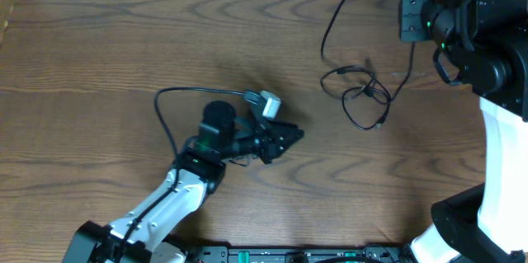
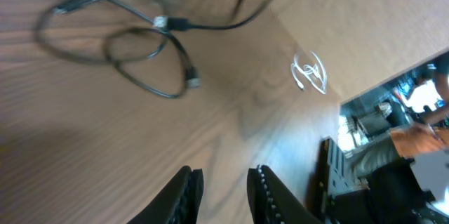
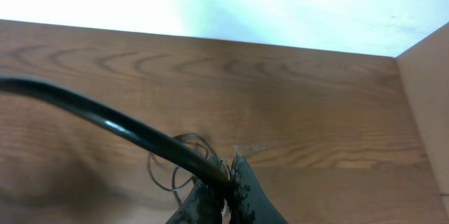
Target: Untangle cables
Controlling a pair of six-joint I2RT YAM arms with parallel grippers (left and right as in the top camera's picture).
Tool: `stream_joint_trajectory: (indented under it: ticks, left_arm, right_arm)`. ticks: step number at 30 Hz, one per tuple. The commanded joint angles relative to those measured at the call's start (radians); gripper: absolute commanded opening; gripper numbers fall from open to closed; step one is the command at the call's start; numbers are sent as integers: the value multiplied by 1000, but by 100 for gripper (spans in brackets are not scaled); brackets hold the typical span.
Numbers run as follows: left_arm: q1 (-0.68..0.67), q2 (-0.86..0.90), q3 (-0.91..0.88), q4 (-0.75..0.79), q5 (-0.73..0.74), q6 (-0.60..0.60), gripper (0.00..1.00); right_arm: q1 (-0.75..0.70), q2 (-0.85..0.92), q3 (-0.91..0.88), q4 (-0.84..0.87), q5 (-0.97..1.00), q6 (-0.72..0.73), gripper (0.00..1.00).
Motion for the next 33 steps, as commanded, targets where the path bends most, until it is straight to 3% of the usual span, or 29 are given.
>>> stream_joint_trajectory:
  ticks: [1,10,17,33]
  left_arm:
    - [-62,24,13,47,-4,21,30]
    - [-146,100,13,58,-136,66,34]
    - [-174,130,13,34,-130,66,34]
    - [-174,130,13,43,-123,58,34]
  right_arm:
    - [0,5,0,1,-24,3,1]
    - [0,5,0,-42,-53,4,1]
    - [-23,9,-3,-107,29,19,1]
    - [-311,9,-7,-51,-126,33,1]
